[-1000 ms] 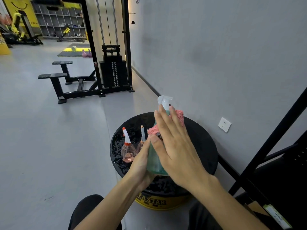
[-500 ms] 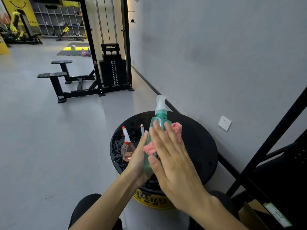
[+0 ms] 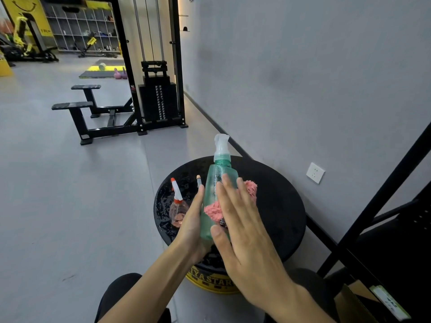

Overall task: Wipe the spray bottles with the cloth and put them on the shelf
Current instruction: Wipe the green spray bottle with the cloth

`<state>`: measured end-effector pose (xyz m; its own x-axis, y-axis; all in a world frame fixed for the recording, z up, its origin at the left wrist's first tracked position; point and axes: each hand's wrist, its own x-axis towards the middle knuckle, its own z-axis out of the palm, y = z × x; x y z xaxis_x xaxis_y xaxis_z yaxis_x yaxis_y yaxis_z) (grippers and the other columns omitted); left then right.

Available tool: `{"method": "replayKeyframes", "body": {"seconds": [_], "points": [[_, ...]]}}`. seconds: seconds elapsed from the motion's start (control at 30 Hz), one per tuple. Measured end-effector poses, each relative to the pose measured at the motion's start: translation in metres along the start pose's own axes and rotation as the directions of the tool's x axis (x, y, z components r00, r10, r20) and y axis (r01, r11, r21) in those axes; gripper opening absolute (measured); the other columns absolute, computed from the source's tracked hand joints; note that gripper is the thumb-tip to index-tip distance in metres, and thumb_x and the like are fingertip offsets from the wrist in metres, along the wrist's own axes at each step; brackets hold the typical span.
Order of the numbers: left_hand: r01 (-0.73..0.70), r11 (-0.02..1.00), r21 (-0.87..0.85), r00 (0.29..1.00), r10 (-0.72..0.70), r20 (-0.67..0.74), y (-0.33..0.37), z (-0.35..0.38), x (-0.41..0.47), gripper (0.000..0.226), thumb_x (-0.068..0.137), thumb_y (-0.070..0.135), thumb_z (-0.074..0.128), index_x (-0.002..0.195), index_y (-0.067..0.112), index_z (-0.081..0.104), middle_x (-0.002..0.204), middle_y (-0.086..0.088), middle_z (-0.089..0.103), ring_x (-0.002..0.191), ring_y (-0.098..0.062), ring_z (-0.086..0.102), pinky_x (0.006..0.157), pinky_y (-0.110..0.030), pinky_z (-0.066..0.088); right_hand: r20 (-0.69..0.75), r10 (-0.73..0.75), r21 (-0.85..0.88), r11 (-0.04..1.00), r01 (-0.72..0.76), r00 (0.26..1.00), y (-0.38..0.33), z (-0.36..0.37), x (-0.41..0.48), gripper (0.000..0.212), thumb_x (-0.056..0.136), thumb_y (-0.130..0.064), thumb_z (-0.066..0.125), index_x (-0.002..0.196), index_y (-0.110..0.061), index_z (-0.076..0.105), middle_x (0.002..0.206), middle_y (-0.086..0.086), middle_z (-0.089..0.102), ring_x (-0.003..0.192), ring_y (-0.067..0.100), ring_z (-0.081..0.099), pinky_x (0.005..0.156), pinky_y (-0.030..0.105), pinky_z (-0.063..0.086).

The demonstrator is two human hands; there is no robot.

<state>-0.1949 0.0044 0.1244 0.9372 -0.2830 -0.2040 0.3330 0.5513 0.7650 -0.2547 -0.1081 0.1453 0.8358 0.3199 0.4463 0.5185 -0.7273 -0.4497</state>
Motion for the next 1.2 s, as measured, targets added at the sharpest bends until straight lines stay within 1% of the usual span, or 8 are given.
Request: {"method": "replayKeyframes", "body": {"seconds": [0.07,0.2,0.47,0.67,0.83,0.93,1.07,1.2], "points": [[0.008,1.000,0.019,1.000,-0.008,0.007,0.000,0.000,0.000,0.063,0.088,0.061,0.042,0.126,0.016,0.063,0.125,-0.012,0.067,0.117,-0.027,0.063,0.092,-0.040,0.050,-0.002,0.006,0.008,1.000,-0.006,1.000,0.002,-0.001,-0.001,0.060,0.102,-0.037,0.024,0.153,-0.030,-0.006,0.158,-0.023,-0.017,0.145,0.002,-0.021,0.120,0.032,-0.005],[-0.005,0.999,0.038,0.999,0.003,0.052,-0.004,0.004,-0.002,0.053,0.095,0.057,0.034,0.124,0.024,0.064,0.117,-0.009,0.071,0.102,-0.023,0.070,0.069,-0.034,0.058,-0.042,0.026,0.023,0.999,-0.025,0.999,0.008,-0.011,0.021,0.057,0.104,-0.041,0.021,0.153,-0.029,-0.005,0.159,-0.021,-0.015,0.144,-0.001,-0.022,0.120,0.028,-0.008],[-0.032,0.997,0.064,0.994,0.025,0.110,-0.005,0.007,-0.005,0.053,0.084,0.059,0.043,0.119,0.027,0.067,0.116,-0.010,0.071,0.099,-0.023,0.071,0.064,-0.037,0.058,-0.035,0.041,0.022,0.999,-0.040,0.999,0.008,-0.018,0.035,0.061,0.100,-0.046,0.017,0.153,-0.028,-0.008,0.159,-0.018,-0.018,0.142,-0.003,-0.025,0.120,0.027,-0.009],[-0.023,0.999,0.038,0.996,0.019,0.084,0.001,0.002,-0.002,0.073,0.074,0.064,0.056,0.131,0.018,0.059,0.128,-0.010,0.065,0.118,-0.024,0.063,0.077,-0.033,0.057,0.007,-0.011,0.033,0.999,0.011,1.000,0.002,-0.002,-0.002,0.060,0.102,-0.038,0.024,0.153,-0.028,-0.006,0.159,-0.021,-0.017,0.146,0.003,-0.020,0.120,0.028,-0.008],[-0.052,0.994,0.094,0.992,0.040,0.119,-0.007,0.003,-0.005,0.051,0.087,0.057,0.040,0.122,0.028,0.064,0.118,-0.006,0.071,0.101,-0.020,0.070,0.069,-0.038,0.060,-0.014,0.032,0.073,0.997,-0.031,0.999,0.016,-0.013,0.026,0.057,0.105,-0.039,0.024,0.153,-0.030,-0.004,0.159,-0.022,-0.014,0.144,-0.003,-0.020,0.121,0.026,-0.007],[-0.054,0.993,0.105,0.991,0.040,0.128,-0.012,0.007,-0.007,0.052,0.090,0.056,0.038,0.126,0.027,0.061,0.118,-0.006,0.071,0.106,-0.023,0.069,0.080,-0.043,0.059,0.019,0.056,0.075,0.996,-0.057,0.998,0.022,-0.021,0.042,0.059,0.103,-0.043,0.022,0.153,-0.031,-0.006,0.158,-0.022,-0.016,0.141,-0.007,-0.023,0.121,0.027,-0.006],[-0.089,0.987,0.135,0.992,0.076,0.096,-0.010,0.003,0.002,0.050,0.094,0.056,0.033,0.124,0.029,0.063,0.119,-0.006,0.071,0.106,-0.022,0.069,0.073,-0.036,0.058,0.010,0.025,0.023,0.999,-0.025,1.000,0.017,-0.011,0.028,0.057,0.105,-0.040,0.021,0.153,-0.029,-0.009,0.159,-0.019,-0.019,0.143,-0.001,-0.023,0.122,0.033,-0.005],[-0.082,0.986,0.143,0.996,0.075,0.054,-0.010,-0.004,0.011,0.062,0.091,0.061,0.037,0.134,0.021,0.056,0.130,-0.007,0.064,0.122,-0.022,0.060,0.094,-0.039,0.046,0.038,-0.003,0.011,1.000,0.003,0.999,0.018,0.004,0.000,0.059,0.104,-0.037,0.025,0.153,-0.028,-0.007,0.159,-0.019,-0.017,0.146,0.004,-0.019,0.122,0.035,-0.004]]}}
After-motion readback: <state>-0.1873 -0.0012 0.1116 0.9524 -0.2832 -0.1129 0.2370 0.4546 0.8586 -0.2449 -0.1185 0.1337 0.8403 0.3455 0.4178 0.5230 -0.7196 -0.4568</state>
